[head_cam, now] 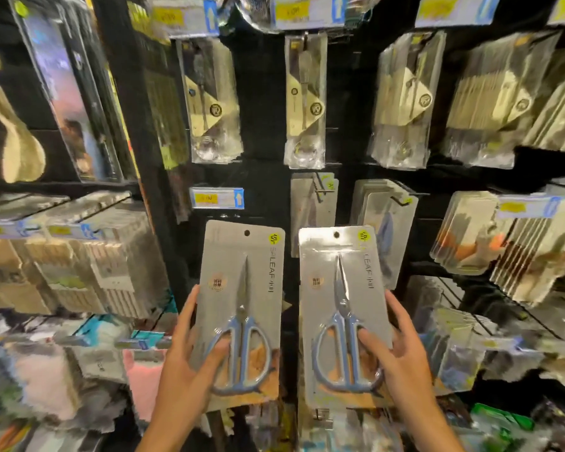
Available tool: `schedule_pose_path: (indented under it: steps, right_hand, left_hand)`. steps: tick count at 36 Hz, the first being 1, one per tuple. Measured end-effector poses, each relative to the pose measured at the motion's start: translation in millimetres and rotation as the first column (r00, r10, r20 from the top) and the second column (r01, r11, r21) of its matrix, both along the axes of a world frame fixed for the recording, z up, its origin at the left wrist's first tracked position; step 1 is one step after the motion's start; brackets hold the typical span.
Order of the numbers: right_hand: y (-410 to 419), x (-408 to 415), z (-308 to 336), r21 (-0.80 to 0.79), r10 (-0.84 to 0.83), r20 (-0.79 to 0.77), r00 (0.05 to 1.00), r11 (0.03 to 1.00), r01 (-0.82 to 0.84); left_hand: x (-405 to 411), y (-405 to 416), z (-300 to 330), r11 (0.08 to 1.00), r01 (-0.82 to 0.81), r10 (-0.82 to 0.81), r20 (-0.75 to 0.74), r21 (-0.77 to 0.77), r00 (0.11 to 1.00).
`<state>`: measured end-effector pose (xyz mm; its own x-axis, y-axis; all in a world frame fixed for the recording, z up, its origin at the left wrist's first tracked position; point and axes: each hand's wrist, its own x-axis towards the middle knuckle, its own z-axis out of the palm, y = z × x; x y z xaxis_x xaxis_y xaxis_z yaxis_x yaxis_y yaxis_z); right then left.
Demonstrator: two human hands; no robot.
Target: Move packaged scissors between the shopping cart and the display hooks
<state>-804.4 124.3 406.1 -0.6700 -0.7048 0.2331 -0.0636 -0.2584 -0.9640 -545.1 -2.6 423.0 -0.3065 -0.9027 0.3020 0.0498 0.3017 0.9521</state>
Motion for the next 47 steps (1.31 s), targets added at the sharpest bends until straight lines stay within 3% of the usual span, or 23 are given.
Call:
schedule_pose_path:
  steps: [13,24,38,47]
  right_hand:
    - [-52,-50,7,-0.05,0.098,-0.056,0.994,0.994,-0.101]
    - [-86,-58,19,-0.09,0.1,-0.118,0.988,0.99,-0.111]
    - [-98,-64,-1,-0.1,0.152,-0.071,0.986,0.982,-0.158]
    - [-115,-69,-17,-0.113,0.133,-0.144,0.981,0.982,-0.15]
  left_hand:
    - [-33,-11,13,0.988,-0.138,0.142,0.048,-0.067,0.989]
    - [-47,-36,23,0.983,-0.14,0.147,0.056,-0.117,0.987]
    - [-56,-47,17,0.98,-0.152,0.159,0.049,-0.125,0.986]
    - [-58,-44,18,0.981,-0.15,0.155,0.039,-0.12,0.987]
